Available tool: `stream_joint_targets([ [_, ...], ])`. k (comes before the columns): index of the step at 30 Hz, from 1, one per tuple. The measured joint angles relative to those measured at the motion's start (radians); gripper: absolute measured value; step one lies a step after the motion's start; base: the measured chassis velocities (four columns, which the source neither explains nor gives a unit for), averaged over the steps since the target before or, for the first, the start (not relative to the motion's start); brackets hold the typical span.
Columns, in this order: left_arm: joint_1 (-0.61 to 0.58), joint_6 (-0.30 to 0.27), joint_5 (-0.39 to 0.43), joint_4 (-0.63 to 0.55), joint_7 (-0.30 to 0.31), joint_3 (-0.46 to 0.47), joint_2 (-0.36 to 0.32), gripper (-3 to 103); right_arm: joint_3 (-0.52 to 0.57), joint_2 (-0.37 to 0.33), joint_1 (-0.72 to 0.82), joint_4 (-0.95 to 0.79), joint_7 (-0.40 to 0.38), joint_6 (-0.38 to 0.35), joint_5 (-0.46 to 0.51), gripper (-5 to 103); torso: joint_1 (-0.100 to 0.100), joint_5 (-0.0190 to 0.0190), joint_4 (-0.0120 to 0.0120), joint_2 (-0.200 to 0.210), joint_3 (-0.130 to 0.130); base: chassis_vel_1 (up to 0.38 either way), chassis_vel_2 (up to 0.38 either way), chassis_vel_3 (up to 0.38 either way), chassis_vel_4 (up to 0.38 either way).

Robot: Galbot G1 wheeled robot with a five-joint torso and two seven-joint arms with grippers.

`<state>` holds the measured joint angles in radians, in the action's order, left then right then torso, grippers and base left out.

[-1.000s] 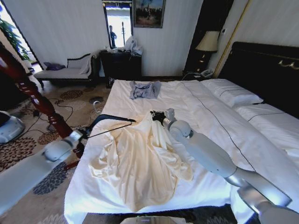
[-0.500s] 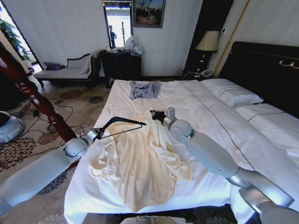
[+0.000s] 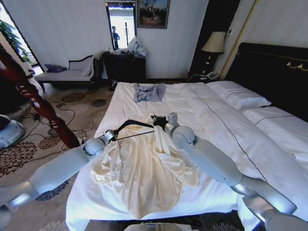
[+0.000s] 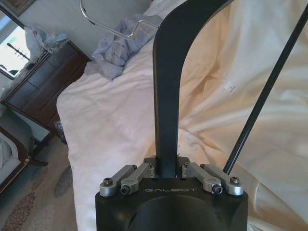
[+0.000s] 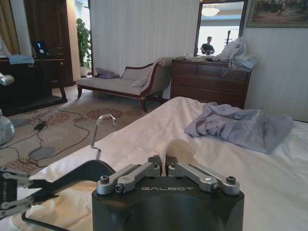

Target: Pick up the clothes from the bed and hang them on the clothes hanger.

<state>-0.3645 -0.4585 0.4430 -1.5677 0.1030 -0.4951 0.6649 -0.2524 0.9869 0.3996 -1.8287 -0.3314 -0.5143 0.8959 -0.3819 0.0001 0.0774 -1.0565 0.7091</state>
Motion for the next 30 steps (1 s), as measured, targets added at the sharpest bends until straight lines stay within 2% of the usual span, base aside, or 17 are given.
stream_joint_targets([
  [8, 0.077, -0.005, 0.023, 0.007, -0.001, -0.098, 0.017, 19, -0.022, -0.002, 0.001, -0.01, -0.014, -0.002, 0.015, 2, 0.0, 0.0, 0.0005, 0.0, 0.0, 0.0, 0.0, 0.0, 0.0],
  [17, 0.157, -0.026, 0.065, 0.012, 0.028, -0.187, 0.087, 19, -0.051, 0.045, -0.008, -0.005, -0.041, -0.004, 0.038, 2, 0.0, 0.0, 0.0004, 0.0, 0.0, 0.0, 0.0, 0.0, 0.0],
  [23, 0.169, -0.033, 0.071, 0.035, 0.046, -0.202, 0.134, 19, -0.062, 0.068, -0.016, -0.007, -0.052, -0.009, 0.073, 2, 0.0, 0.0, 0.0004, 0.0, 0.0, 0.0, 0.0, 0.0, 0.0],
  [30, 0.163, -0.03, 0.07, 0.05, 0.062, -0.189, 0.155, 19, -0.085, 0.08, -0.008, -0.02, -0.055, -0.018, 0.098, 2, 0.0, 0.0, 0.0002, 0.0, 0.0, 0.0, 0.0, 0.0, 0.0],
])
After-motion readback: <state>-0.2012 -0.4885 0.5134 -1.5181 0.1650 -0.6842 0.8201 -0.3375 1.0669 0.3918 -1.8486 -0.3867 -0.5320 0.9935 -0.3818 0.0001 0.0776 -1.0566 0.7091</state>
